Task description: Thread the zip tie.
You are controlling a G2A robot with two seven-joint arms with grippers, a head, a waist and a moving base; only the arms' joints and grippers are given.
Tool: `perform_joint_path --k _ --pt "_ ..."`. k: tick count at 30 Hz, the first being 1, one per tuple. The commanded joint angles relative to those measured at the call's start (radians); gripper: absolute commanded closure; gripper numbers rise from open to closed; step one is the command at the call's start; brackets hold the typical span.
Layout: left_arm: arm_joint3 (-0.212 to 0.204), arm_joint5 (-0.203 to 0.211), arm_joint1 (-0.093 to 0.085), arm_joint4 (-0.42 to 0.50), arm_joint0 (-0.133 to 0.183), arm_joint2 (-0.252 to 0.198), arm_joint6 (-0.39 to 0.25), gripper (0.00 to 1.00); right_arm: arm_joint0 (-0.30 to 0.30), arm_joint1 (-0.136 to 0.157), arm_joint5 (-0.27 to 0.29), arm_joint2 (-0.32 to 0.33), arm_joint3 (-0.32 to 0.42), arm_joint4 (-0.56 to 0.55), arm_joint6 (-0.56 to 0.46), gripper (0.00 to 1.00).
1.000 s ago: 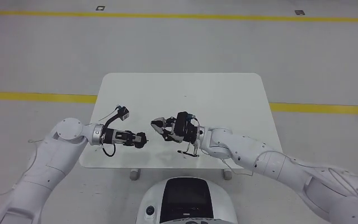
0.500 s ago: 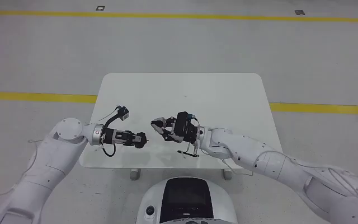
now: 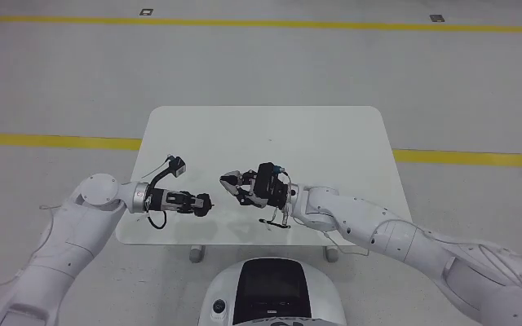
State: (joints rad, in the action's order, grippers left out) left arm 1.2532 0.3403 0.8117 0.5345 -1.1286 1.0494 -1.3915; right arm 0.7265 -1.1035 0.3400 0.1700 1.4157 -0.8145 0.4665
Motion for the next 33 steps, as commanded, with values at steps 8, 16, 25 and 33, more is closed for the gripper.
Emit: perform_joint_path --k 8,16,25,33 --pt "0.061 0.000 -0.028 0.009 -0.005 -0.014 0.001 1.00 0.000 0.000 0.000 0.000 0.000 0.000 0.000 1.00" --pt "0.062 0.000 -0.029 0.008 -0.004 -0.016 0.001 1.00 0.018 0.001 0.000 0.010 0.026 -0.033 -0.016 1.00" --pt "0.062 0.000 -0.029 0.008 -0.004 -0.016 0.001 1.00 0.022 0.014 0.000 0.000 0.084 -0.078 -0.055 1.00" --pt "0.062 0.000 -0.029 0.008 -0.004 -0.016 0.001 1.00 0.024 0.005 0.000 0.000 0.116 -0.117 -0.106 1.00"
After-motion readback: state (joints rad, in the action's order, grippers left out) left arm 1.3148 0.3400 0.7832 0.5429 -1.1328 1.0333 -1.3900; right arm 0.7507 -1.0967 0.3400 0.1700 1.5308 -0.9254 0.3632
